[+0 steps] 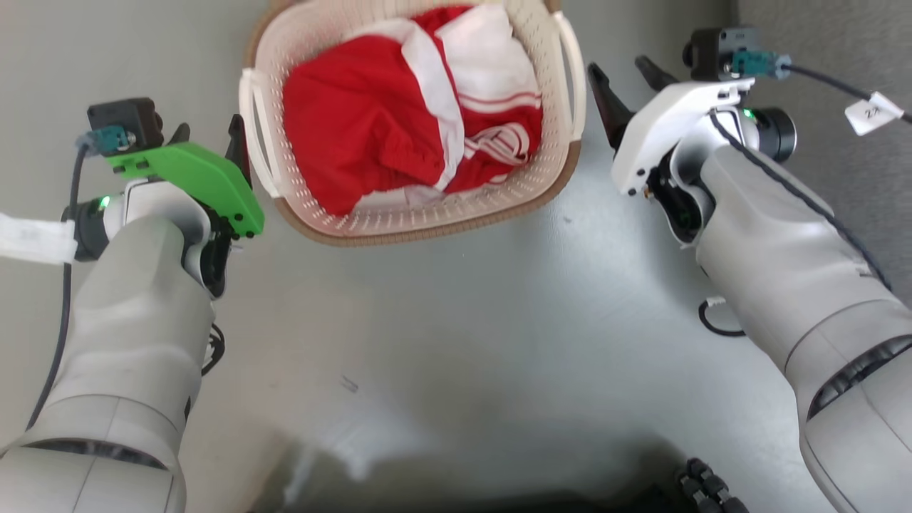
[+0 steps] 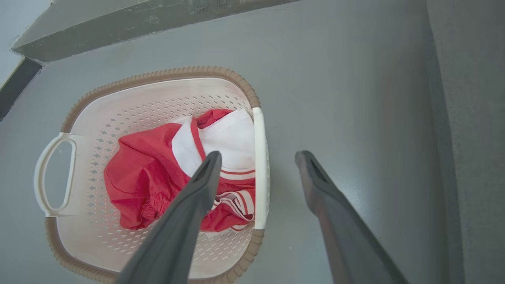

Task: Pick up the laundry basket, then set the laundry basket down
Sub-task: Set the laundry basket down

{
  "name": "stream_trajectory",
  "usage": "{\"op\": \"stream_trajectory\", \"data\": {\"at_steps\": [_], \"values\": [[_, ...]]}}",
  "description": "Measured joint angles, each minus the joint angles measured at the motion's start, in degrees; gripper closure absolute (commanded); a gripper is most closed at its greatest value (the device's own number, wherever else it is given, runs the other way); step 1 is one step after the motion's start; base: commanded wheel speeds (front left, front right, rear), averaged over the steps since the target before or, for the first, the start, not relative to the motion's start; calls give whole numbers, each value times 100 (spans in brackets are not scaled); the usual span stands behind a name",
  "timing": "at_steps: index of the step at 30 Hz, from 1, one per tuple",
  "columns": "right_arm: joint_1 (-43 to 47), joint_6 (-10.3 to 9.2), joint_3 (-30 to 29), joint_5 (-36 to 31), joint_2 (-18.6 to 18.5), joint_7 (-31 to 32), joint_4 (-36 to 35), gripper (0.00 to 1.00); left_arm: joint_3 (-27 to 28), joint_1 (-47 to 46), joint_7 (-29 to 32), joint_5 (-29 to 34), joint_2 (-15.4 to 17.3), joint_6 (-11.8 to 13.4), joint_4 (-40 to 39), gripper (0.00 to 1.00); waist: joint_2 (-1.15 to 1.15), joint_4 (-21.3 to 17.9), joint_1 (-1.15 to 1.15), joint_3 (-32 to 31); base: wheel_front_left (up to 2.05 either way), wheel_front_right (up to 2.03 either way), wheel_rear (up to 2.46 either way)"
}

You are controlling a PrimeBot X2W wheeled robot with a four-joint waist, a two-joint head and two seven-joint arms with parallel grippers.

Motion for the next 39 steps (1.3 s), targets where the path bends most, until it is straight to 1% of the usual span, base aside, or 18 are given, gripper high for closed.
{"op": "stream_trajectory", "data": {"at_steps": [12,14,20,22,24,25,29,30,32,33,35,39], "values": [[380,-9,-59,64,2,-142,99,0,-63,257,-186,78,11,1,32,0,0,-15,0,-854,0,0,0],[471,-52,-60,64,3,-152,94,0,-67,332,-248,93,22,1,31,0,0,-21,0,-1002,0,0,0],[695,-102,-94,52,4,-218,-30,0,-55,632,-342,142,100,10,-82,0,0,-51,0,-1445,0,0,0],[754,-215,-191,10,3,-224,-180,0,-26,743,-354,145,120,53,-194,0,0,-65,0,-1594,0,0,0],[752,-298,-359,-32,-24,-224,-517,0,9,845,-354,146,130,62,-321,0,0,-80,0,-1744,0,0,0],[748,-360,-438,-91,-46,-224,-694,0,51,912,-352,157,151,108,-486,0,0,-87,0,-1817,0,0,0],[787,-506,-658,-331,-204,-224,-1227,0,267,1046,-352,225,324,264,-1218,0,0,-114,0,-2115,0,0,0],[823,-515,-713,-370,-237,-225,-1338,0,323,1076,-352,234,361,298,-1388,0,0,-120,0,-2186,0,0,0],[957,-612,-787,-536,-297,-225,-1553,0,409,1184,-352,323,416,356,-1705,0,0,-131,0,-2324,0,0,0],[1035,-615,-836,-582,-314,-225,-1651,0,437,1252,-352,386,424,365,-1835,0,0,-135,0,-2389,0,0,0],[1182,-712,-894,-727,-364,-224,-1863,0,501,1425,-352,477,424,422,-2105,0,0,-144,0,-2514,0,0,0],[1458,-838,-1025,-1001,-399,-225,-2268,0,625,1769,-352,617,428,566,-2631,0,0,-157,0,-2739,0,0,0]]}}
